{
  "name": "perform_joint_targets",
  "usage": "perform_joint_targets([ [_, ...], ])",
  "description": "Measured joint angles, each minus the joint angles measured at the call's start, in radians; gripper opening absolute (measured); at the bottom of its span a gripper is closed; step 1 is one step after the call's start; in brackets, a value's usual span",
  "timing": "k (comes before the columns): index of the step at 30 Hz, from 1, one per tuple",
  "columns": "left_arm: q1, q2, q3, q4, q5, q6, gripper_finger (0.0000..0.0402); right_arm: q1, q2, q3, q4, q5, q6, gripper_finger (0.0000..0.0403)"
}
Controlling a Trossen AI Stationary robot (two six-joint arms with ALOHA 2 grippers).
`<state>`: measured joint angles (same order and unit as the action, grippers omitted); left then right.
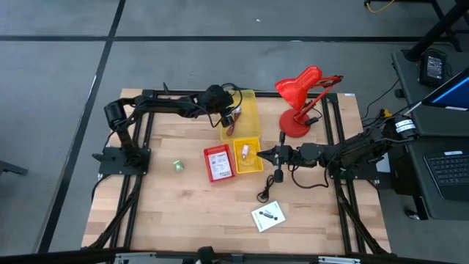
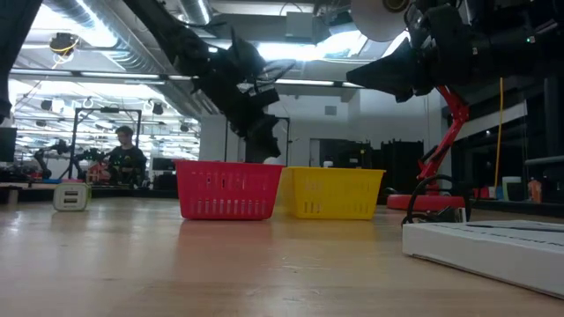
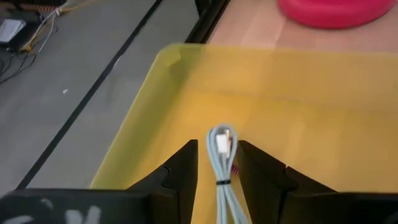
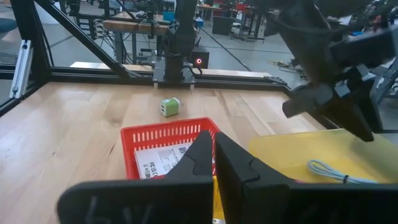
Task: Pick and place items into bin
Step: Put the white card reader box into the red bin
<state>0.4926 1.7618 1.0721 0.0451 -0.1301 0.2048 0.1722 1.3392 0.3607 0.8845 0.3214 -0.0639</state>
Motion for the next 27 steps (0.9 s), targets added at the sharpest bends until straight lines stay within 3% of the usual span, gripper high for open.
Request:
perform_joint_targets([
  [7,-0.066,-0.117,0.0,-0.03,0.044,0.073,0.0087,0.0,0.0,0.0,0.0,0.0,-0.023,0.0002],
  [15,-0.175,-0.289,-0.037,-0.085,0.312,0.07,0.0036,0.0,0.0,0.0,0.0,0.0,-0.023,0.0002],
  [19,-0.248,-0.367,-0.094,-0.078,0.309,0.059,0.0005,0.0,0.0,0.0,0.001,0.0,-0.023,0.0002],
  [27,-0.433,-0.473,-0.219,-0.003,0.261,-0.047,0.0003,0.0,0.001,0.0,0.007,0.0,-0.024,0.0002],
])
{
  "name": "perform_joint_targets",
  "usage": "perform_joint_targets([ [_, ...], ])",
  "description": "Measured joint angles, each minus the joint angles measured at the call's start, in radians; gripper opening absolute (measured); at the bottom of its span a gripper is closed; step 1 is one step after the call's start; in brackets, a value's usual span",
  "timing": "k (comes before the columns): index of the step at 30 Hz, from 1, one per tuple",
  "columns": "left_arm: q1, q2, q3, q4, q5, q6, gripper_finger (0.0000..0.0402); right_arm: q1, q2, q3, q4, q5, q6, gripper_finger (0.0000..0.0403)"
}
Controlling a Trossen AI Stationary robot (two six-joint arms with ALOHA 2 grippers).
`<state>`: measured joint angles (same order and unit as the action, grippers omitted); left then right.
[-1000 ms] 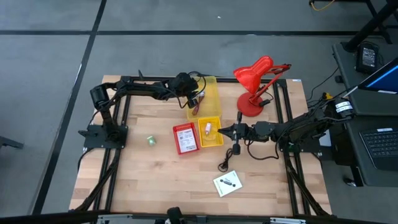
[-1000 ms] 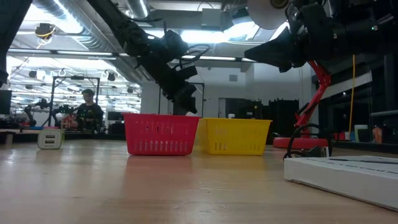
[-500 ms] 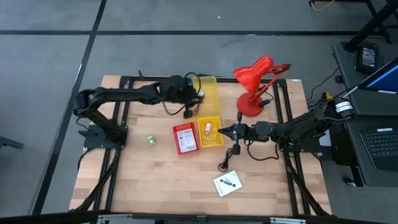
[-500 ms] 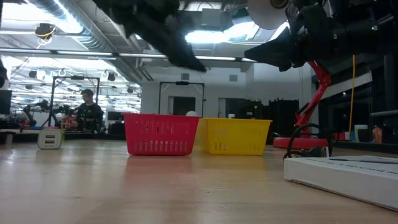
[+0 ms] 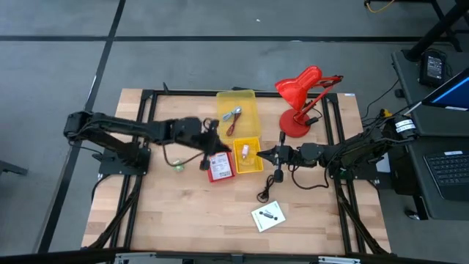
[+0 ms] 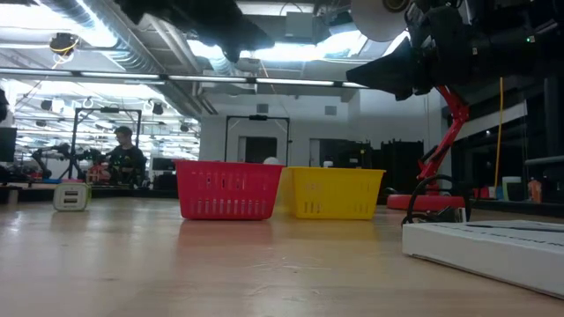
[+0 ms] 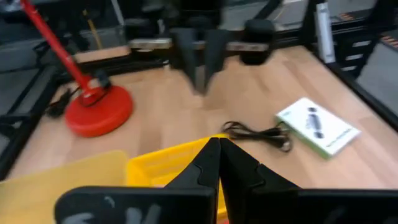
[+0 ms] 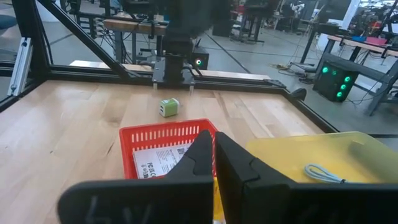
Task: Pick and place items into bin
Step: Put the white card reader box into the red bin
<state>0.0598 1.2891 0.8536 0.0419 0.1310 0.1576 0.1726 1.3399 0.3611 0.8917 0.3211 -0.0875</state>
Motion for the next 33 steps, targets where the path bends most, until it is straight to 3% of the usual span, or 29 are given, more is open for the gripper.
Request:
perform_joint_targets([
  [12,-0.279,0.033,-0.178,0.378,-0.157,-0.059,0.0003,0.0,0.0,0.0,-0.005,0.0,0.006,0.0002],
  [16,-0.333,0.065,-0.197,0.404,-0.19,-0.068,0.0003,0.011,0.0,0.0,-0.008,-0.012,0.129,0.0002],
  [19,-0.369,0.096,-0.197,0.425,-0.2,-0.069,0.0003,0.046,0.0,0.0,-0.008,-0.061,0.159,0.0002],
  [28,-0.428,0.167,-0.196,0.476,-0.2,-0.121,0.0003,0.182,0.0,0.0,-0.015,-0.06,0.246,0.0001],
  [33,-0.441,0.207,-0.196,0.498,-0.199,-0.126,0.0003,0.233,0.0,0.037,-0.18,-0.055,0.383,0.0],
])
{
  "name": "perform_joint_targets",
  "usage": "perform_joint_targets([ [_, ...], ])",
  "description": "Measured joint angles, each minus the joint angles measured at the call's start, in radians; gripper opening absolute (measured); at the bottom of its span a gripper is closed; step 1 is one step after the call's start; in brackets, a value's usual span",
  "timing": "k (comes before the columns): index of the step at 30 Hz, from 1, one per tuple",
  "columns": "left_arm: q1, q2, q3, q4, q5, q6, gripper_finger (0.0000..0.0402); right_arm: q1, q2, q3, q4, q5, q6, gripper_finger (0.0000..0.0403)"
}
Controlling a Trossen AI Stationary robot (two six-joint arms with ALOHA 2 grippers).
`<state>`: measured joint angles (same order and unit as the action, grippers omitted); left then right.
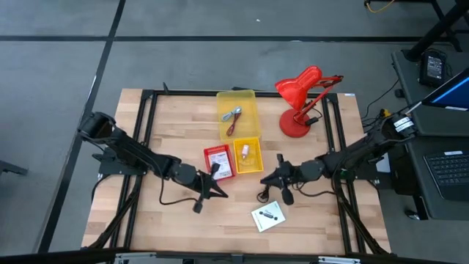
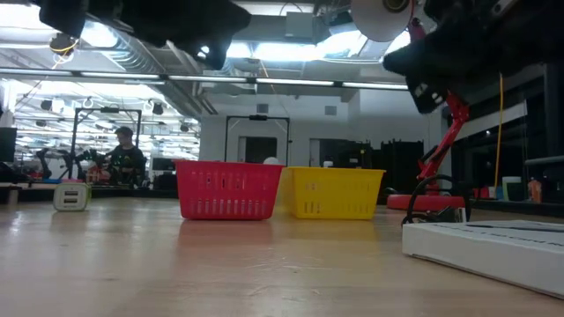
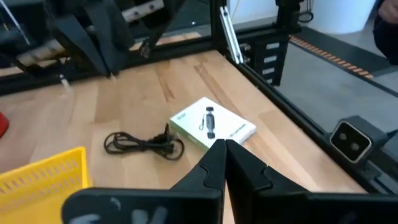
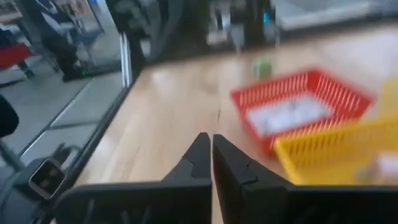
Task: Pick and place items into bin
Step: Put the white card reader box into the red bin
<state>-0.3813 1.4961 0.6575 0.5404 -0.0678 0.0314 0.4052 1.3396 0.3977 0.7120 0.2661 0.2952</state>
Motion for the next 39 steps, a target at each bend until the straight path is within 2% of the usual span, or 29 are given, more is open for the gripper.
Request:
perform_joint_targets([
  [8,0.0,0.026,0.0,0.041,0.0,0.032,0.0003,0.069,0.0,0.208,-0.529,0.003,0.217,0.0],
  [13,-0.003,0.026,0.0,0.041,0.009,0.033,0.0004,0.128,0.0,0.322,-0.797,0.004,0.353,0.0],
  [21,-0.005,0.026,0.0,0.049,0.035,0.034,0.0004,0.238,0.0,0.366,-0.885,0.008,0.583,0.0],
  [29,-0.005,0.026,0.0,0.088,0.04,0.035,0.0004,0.33,0.0,0.367,-1.0,0.057,0.828,0.0],
  [39,-0.005,0.037,0.001,0.105,0.13,0.078,0.0004,0.338,0.015,0.366,-1.058,0.068,0.883,0.0],
])
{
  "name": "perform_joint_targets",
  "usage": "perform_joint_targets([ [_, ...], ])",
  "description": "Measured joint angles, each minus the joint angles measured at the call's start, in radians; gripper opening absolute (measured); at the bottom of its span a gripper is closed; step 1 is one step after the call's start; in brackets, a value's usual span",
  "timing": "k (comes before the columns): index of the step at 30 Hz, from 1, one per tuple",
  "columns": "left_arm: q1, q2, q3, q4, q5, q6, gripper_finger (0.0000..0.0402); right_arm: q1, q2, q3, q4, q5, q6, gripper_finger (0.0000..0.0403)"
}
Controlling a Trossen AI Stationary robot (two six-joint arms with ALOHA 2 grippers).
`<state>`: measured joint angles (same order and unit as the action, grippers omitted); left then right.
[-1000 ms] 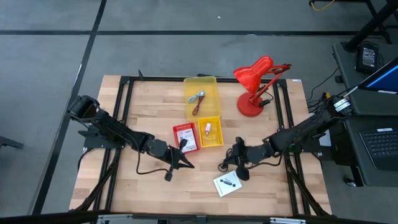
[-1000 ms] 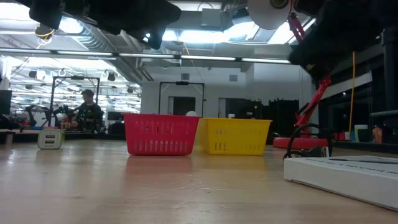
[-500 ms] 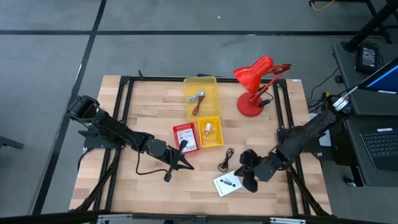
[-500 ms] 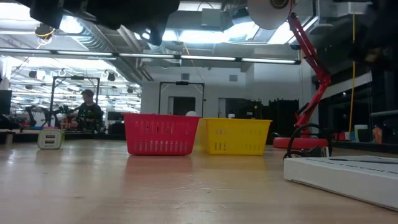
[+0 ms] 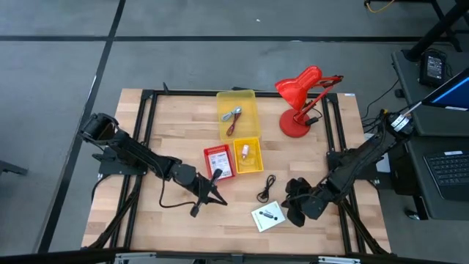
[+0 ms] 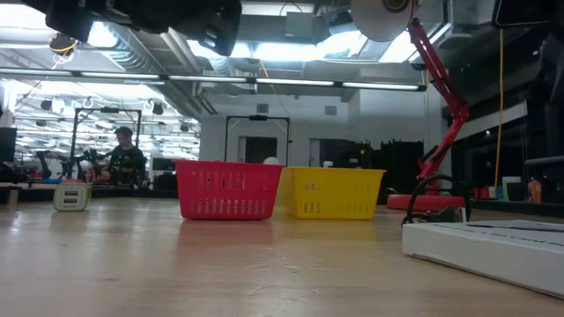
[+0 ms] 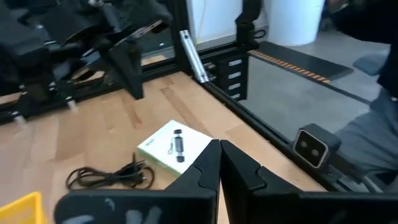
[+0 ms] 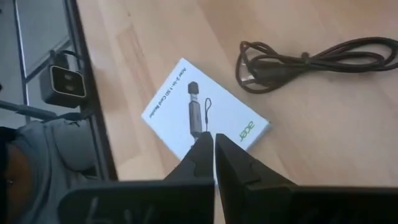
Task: Pick and place items into bin
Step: Put the white card reader box into the red bin
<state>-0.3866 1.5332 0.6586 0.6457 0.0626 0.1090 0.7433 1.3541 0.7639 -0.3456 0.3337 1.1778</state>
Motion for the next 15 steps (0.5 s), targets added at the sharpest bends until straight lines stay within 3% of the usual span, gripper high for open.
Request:
perform_joint_targets([
  [5,0.0,0.078,0.004,0.13,0.033,0.001,0.0004,-0.005,0.062,0.0,0.022,-0.021,0.018,0.0],
  [15,0.0,0.286,0.114,0.142,0.097,0.009,0.0003,-0.005,0.154,0.0,0.088,-0.023,0.018,0.0],
])
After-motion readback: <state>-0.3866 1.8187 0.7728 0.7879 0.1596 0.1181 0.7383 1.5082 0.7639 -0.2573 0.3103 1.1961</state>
